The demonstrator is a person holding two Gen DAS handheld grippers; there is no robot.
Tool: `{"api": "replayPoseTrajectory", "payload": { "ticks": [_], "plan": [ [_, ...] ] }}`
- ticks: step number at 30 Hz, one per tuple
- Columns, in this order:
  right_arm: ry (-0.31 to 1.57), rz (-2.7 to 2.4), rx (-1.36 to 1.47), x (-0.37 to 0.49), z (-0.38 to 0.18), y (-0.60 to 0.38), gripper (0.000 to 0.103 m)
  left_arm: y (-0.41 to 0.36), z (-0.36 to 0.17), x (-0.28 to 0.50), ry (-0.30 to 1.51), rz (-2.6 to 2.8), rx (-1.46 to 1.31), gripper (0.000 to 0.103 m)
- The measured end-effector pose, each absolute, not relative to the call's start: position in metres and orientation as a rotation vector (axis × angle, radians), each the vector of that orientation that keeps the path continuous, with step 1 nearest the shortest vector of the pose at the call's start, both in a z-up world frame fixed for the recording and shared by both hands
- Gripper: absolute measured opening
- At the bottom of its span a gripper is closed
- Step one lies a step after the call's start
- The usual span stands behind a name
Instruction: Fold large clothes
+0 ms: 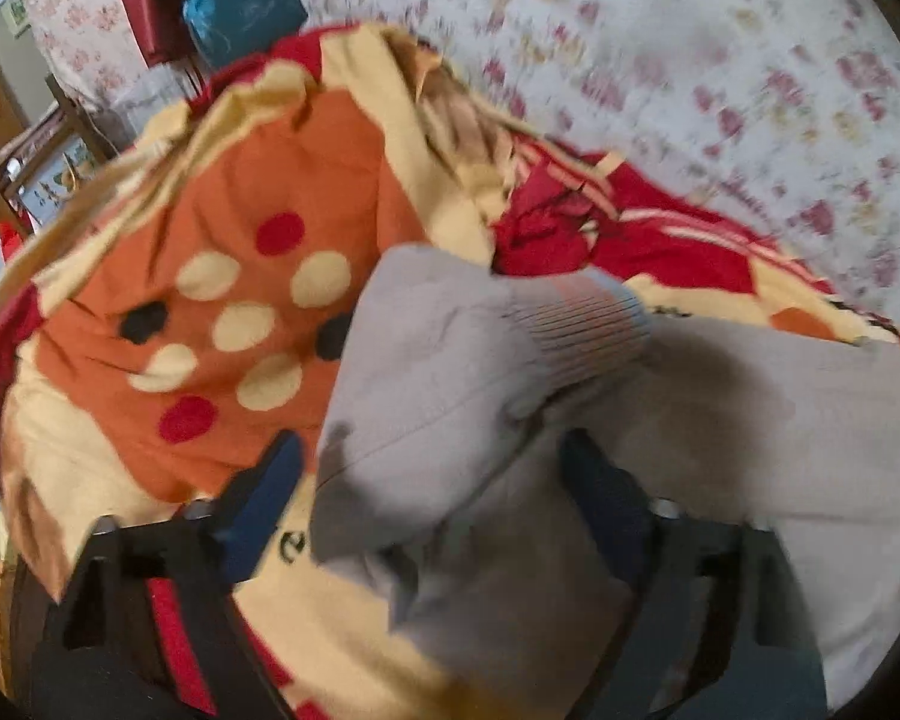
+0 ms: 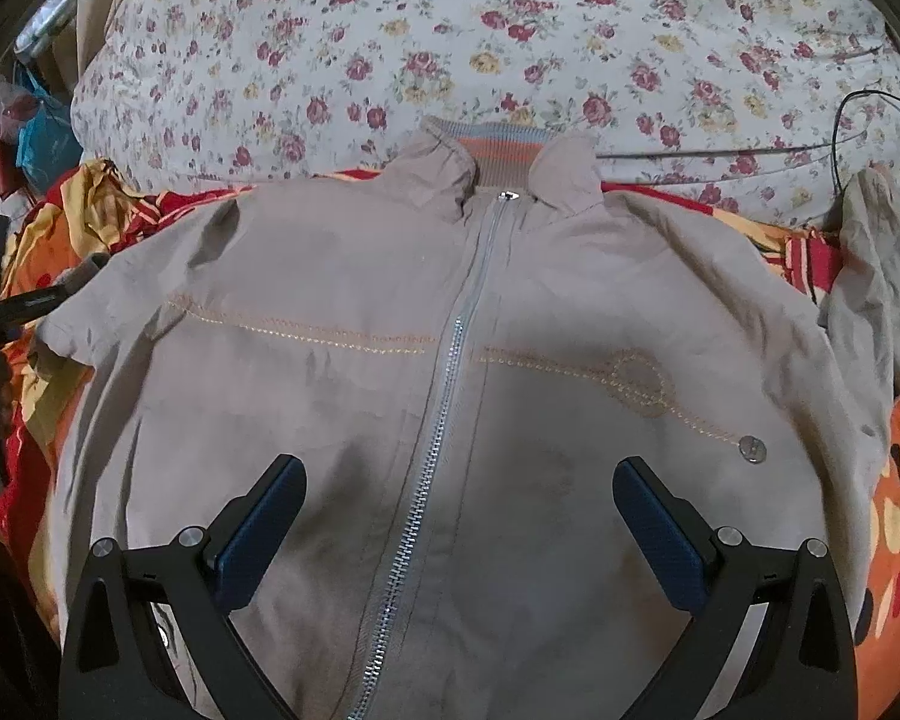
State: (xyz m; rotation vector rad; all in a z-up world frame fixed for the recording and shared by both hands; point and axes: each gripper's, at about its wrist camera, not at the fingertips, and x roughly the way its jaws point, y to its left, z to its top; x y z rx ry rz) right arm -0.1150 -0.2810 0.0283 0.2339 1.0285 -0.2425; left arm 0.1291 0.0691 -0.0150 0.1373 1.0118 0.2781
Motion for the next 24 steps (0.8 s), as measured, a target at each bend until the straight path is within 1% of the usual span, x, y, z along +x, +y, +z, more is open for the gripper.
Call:
{"api": "replayPoseTrajectory", "payload": {
  "ticks": [1,2,4,5,8,11,16,20,24],
  "plan": [
    [1.031,-0.242,0.238,-0.114,0.027,-0.282,0.102,0.072,-0.019,0.132,1.026,0.278,0.120,0.055],
    [1.033,-0.242,0.241,-0.114,0.026,-0.283,0.102,0.075,-0.020,0.133,1.037,0.269,0.095,0.047],
    [1.033,-0.240,0.248,-0.113,0.024,-0.284,0.102,0.078,-0.015,0.132,1.033,0.239,0.035,0.017],
    [1.030,-0.239,0.252,-0.113,0.024,-0.285,0.102,0.076,-0.008,0.129,1.019,0.231,0.022,0.012],
    [1.017,-0.242,0.254,-0.114,0.026,-0.288,0.102,0.062,0.016,0.112,0.971,0.145,-0.006,0.007],
    [0.993,-0.255,0.255,-0.117,0.033,-0.292,0.102,0.027,0.052,0.085,0.911,0.004,-0.010,0.006],
    [0.947,-0.289,0.285,-0.125,0.048,-0.308,0.102,-0.040,0.102,0.047,0.866,-0.266,-0.085,0.006],
    [0.924,-0.331,0.319,-0.133,0.056,-0.326,0.102,-0.108,0.112,0.025,0.887,-0.449,-0.109,0.006],
    [0.907,-0.378,0.365,-0.141,0.060,-0.349,0.102,-0.183,0.096,-0.002,0.921,-0.596,-0.061,0.006]
  ]
}}
